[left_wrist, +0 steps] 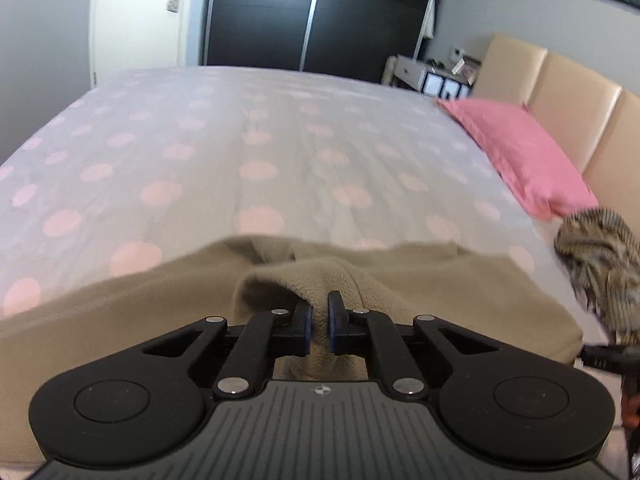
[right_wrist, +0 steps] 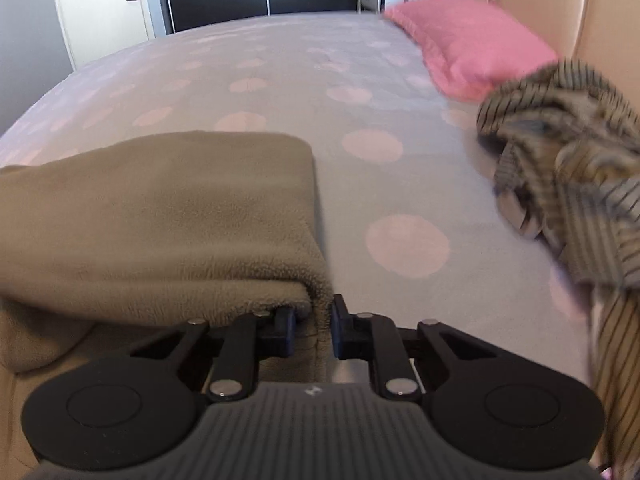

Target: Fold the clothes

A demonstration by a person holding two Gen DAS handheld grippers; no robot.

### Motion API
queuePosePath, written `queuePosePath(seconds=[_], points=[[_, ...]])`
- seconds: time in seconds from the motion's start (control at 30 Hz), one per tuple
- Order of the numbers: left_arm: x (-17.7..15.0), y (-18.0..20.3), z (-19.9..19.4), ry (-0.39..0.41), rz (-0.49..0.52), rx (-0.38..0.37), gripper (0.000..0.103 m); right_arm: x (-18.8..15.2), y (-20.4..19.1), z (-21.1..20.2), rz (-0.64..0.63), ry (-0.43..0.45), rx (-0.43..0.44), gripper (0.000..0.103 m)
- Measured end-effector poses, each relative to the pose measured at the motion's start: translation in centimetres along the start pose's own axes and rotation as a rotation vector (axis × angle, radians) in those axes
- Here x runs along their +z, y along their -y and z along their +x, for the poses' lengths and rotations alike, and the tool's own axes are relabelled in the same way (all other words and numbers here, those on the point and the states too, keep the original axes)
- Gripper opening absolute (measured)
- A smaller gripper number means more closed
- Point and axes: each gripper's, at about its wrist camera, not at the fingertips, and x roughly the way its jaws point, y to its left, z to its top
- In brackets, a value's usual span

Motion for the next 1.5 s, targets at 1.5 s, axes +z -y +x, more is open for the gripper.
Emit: queuePosePath(seconds=[1.5], points=[[-10.3,-20.7,-10.0,-0.204,-0.435,0.534,0.029,-7.0,-10.6,-14.5,-0.047,-0.122,0.412,0.054]])
